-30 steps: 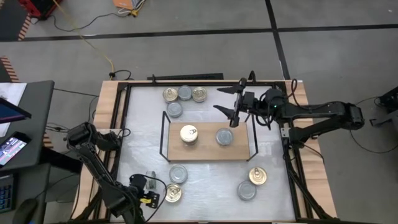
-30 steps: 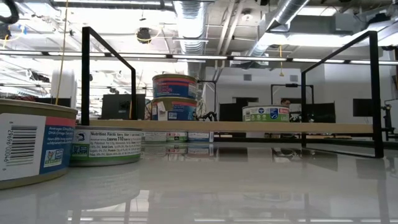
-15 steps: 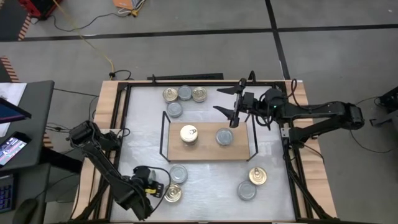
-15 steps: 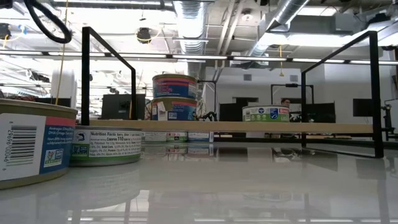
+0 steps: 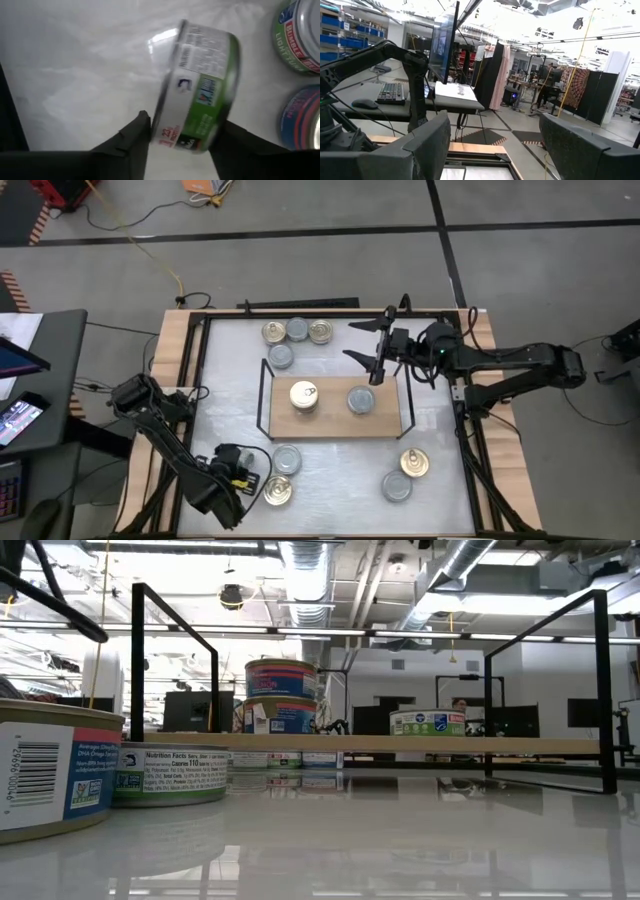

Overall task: Stack canned seafood by type on shelf
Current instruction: Stack the green tuna can on top of the green tuna can on the shelf

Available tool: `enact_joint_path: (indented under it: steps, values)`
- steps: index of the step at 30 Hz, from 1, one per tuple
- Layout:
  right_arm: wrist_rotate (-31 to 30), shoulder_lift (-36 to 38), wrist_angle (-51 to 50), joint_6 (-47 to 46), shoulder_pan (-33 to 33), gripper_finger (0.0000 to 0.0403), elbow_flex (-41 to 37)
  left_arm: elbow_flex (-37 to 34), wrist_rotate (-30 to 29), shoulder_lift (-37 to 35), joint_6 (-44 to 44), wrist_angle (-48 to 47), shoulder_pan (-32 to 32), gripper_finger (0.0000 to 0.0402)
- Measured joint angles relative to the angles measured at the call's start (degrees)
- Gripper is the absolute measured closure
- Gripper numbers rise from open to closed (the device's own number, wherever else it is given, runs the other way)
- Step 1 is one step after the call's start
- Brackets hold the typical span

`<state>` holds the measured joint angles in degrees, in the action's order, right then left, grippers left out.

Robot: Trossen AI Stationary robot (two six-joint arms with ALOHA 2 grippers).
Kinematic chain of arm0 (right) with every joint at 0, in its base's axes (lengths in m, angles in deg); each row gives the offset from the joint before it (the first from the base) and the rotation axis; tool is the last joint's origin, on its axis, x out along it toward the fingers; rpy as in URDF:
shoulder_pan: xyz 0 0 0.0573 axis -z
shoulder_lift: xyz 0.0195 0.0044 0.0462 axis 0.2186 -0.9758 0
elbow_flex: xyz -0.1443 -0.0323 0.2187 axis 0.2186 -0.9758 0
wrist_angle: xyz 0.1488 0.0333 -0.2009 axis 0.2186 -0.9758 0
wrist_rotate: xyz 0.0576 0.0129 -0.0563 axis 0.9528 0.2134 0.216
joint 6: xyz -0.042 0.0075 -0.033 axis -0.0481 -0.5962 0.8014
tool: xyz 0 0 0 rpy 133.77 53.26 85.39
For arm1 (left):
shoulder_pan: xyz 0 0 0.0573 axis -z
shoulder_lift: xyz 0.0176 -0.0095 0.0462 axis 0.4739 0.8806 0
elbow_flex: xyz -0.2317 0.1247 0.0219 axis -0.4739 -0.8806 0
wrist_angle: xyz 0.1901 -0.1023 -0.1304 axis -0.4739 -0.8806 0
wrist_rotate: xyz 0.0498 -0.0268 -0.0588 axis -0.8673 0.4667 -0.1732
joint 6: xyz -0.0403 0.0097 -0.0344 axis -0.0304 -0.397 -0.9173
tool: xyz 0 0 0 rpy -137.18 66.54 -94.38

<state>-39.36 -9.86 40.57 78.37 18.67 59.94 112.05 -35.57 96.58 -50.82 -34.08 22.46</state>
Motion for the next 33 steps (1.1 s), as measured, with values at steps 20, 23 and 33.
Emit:
enact_joint_path:
  steps: [20, 23, 33]
  values:
    - [0.0, 0.0, -0.04, -1.32, 0.0, 0.0074, 0.0, 9.96, -6.12, -0.13, 16.47, -5.43, -0.07, 0.0264]
    - [0.0, 0.0, -0.5, -1.42, 0.0, 0.0074, 0.0, 14.87, -9.05, -0.13, 19.51, -8.78, -0.07, 0.0264]
    - [-0.02, 0.0, -4.7, -4.45, 0.0, 0.0074, -0.04, 24.87, -22.51, -0.15, 31.68, -13.56, -0.41, 0.0264]
